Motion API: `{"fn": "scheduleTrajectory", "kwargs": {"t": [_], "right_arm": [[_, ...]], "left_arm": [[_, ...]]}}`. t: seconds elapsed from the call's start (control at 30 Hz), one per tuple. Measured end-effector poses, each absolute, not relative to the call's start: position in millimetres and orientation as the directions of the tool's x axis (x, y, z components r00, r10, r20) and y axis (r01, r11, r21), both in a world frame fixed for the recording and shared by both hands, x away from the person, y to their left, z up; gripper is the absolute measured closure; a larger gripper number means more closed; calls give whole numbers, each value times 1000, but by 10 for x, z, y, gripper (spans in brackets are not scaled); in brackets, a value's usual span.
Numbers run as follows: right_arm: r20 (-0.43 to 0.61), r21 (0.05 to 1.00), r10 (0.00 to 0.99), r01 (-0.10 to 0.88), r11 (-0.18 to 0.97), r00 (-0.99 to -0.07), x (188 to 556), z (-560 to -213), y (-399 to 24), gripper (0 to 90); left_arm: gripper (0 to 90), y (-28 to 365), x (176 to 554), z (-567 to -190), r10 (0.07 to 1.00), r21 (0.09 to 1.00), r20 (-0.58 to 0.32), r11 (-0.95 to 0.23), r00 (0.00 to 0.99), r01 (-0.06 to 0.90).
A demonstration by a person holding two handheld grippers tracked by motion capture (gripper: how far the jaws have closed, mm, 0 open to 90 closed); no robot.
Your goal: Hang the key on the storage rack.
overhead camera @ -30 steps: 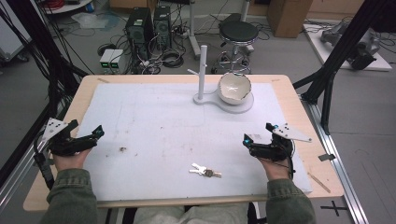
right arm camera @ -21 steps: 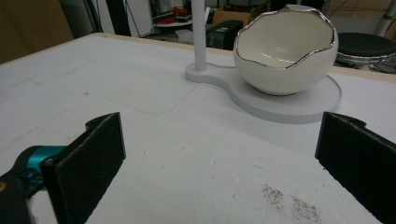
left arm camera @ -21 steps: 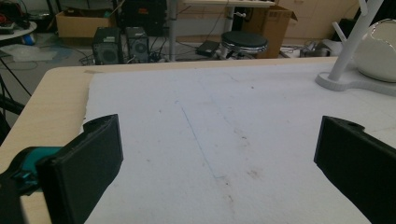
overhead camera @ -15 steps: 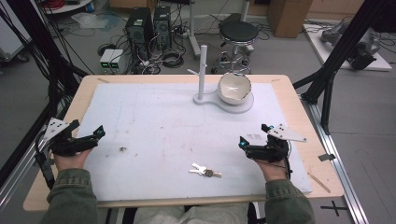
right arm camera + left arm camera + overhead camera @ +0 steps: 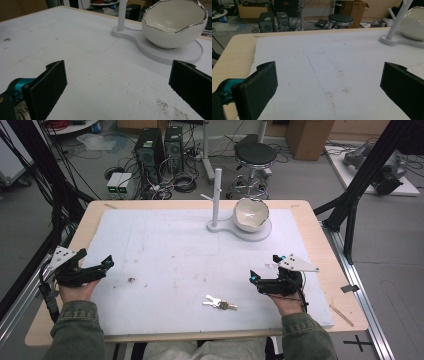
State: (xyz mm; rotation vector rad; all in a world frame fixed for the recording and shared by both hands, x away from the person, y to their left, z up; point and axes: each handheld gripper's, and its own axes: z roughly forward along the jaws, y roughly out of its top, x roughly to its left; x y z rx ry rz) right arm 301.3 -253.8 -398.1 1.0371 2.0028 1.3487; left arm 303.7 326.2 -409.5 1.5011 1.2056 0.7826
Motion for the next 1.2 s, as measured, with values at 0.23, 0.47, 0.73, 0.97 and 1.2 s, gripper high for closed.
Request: {"fn": "scheduleTrajectory", "kwargs": {"t": [0.23,0.47,0.73,0.97,1.2], "right_arm": [[-16,915,799,313,254,-601,3012,-4001,-2476,6],[-32,908,786,311,281,-617,3009,-4015,-2433,6],[-41,900,775,314,302,-630,3012,-4031,-2398,6],[-41,891,764,322,319,-644,3006,-4045,-2357,6],[-50,883,750,322,342,-660,3004,-4063,-2313,6]], "left_arm": [[17,3260,3045,-4103,951,954,-100,8,294,299],[17,3252,3050,-4109,951,954,-95,3,295,299],[17,3249,3057,-4114,948,953,-96,0,302,304],[17,3246,3061,-4117,948,952,-98,1,302,305],[17,3245,3066,-4119,948,952,-96,-2,304,306]]}}
